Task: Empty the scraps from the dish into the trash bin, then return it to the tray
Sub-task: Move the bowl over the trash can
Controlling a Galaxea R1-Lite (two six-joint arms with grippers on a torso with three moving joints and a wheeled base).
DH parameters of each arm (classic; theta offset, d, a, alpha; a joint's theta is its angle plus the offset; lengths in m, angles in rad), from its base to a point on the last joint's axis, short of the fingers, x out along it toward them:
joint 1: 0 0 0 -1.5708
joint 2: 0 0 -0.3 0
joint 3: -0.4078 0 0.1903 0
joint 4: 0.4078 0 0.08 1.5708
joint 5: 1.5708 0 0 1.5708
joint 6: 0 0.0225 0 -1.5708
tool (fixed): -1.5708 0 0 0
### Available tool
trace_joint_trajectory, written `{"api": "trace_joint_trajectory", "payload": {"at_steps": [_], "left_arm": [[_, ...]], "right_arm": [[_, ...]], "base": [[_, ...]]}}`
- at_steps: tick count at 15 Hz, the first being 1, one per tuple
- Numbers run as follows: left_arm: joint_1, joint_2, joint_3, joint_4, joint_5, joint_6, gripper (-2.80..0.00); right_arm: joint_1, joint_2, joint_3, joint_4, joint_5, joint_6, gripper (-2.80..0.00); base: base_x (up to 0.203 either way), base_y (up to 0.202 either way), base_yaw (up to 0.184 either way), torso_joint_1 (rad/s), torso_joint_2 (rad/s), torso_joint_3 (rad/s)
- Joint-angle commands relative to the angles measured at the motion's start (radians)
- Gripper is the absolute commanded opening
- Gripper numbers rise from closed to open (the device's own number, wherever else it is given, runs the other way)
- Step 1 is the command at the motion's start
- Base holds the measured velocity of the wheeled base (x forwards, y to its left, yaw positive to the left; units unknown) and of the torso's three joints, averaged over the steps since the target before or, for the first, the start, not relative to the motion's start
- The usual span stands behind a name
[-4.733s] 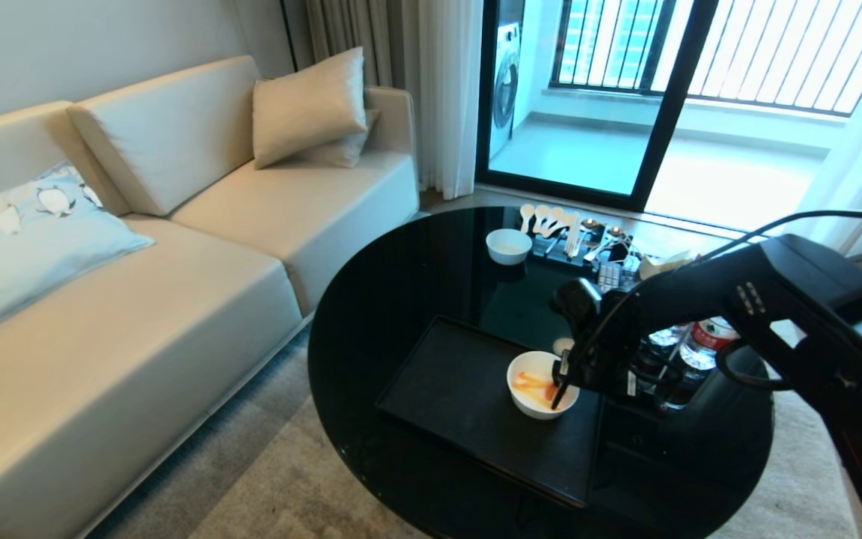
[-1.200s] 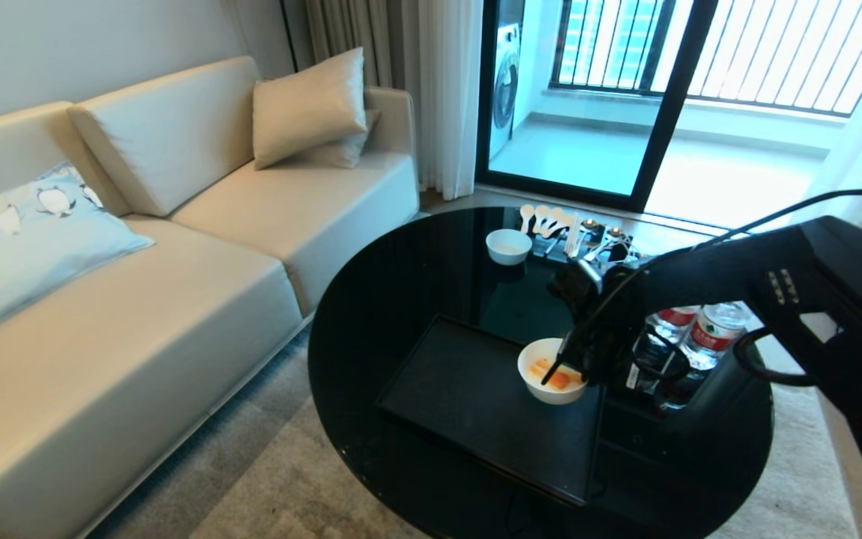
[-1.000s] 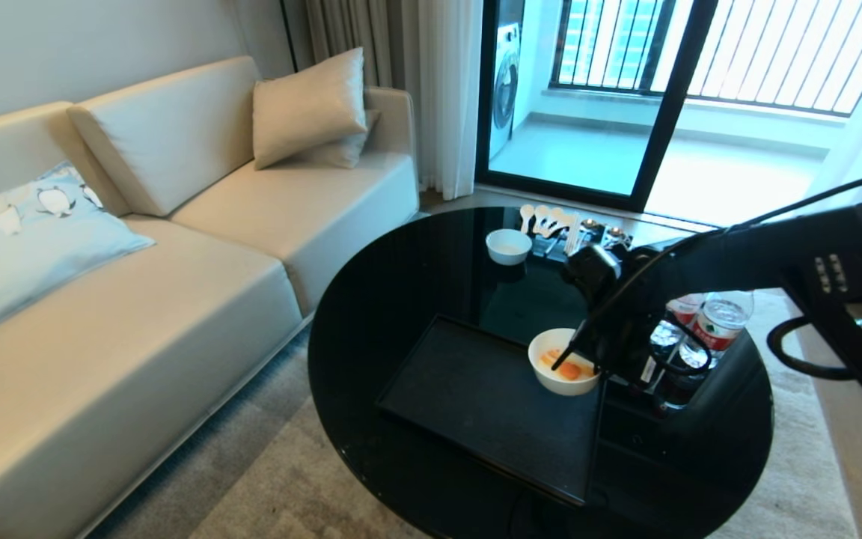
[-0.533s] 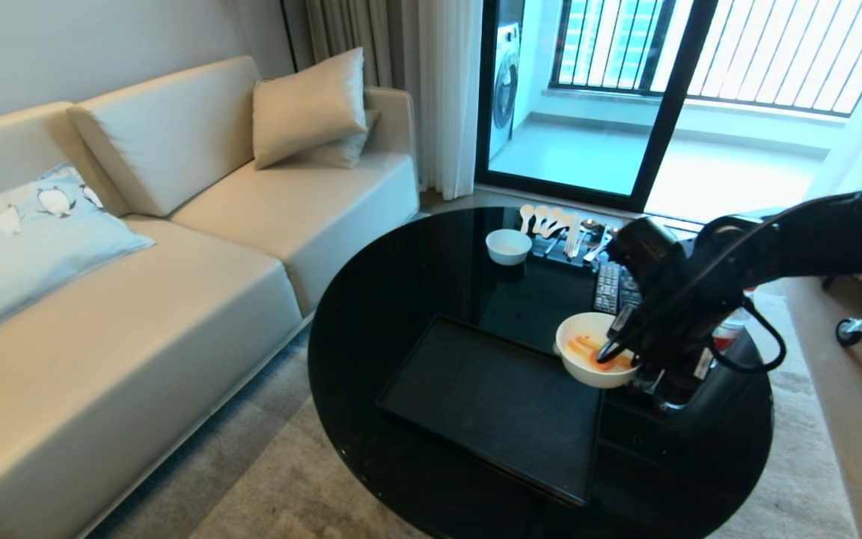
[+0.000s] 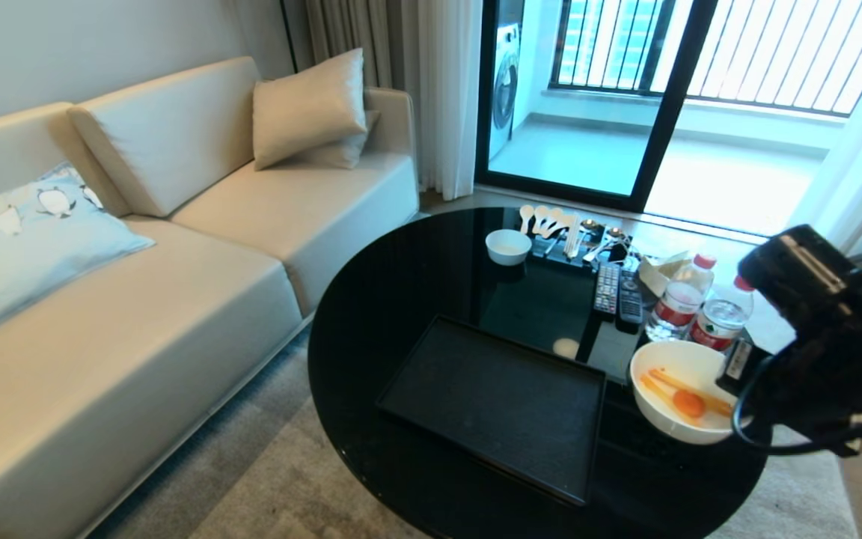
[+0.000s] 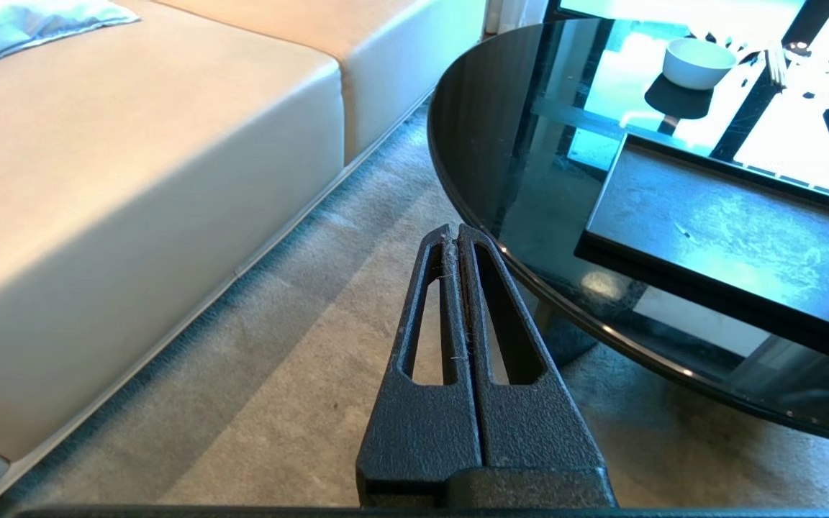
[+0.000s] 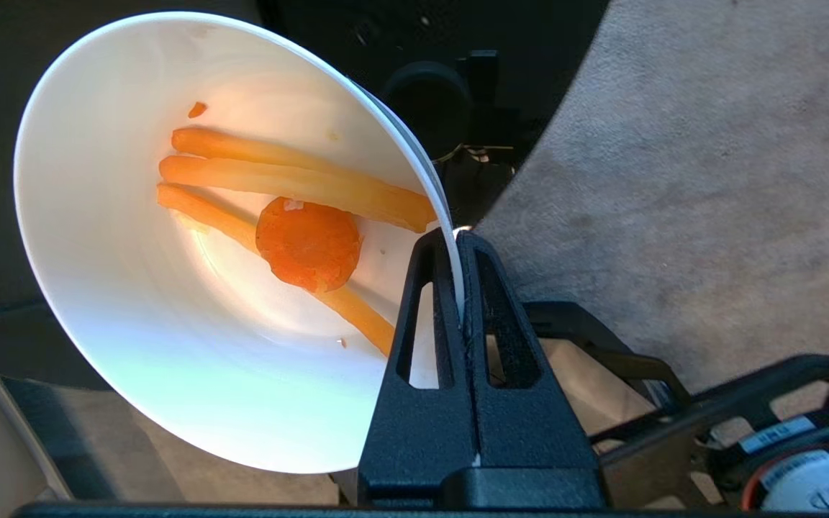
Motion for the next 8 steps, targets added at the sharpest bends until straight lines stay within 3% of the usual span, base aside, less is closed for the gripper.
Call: {"api": "trace_joint_trajectory", "payload": {"at_steps": [1,4,8], "left_arm": [[0.000,0.000,0.000,0.000,0.001,-0.001,-2.80],[0.000,0.000,0.000,0.000,0.001,-0.001,-2.80],[0.000,0.000,0.000,0.000,0.001,-0.001,-2.80]], "right_arm": [[0.001,-0.194,0.133,0.001,-0.001,0.005,-2.80],[0.001,-0.311,0.251,0.000,-0.002,0.005,-2.80],[0.002,-0.374,0.306,-0.001,-0.001,0.004,-2.80]], "base": [[0.000,0.000,0.000,0.000,0.00,0.000],[0.000,0.000,0.000,0.000,0.00,0.000],[0.000,0.000,0.000,0.000,0.00,0.000]]}}
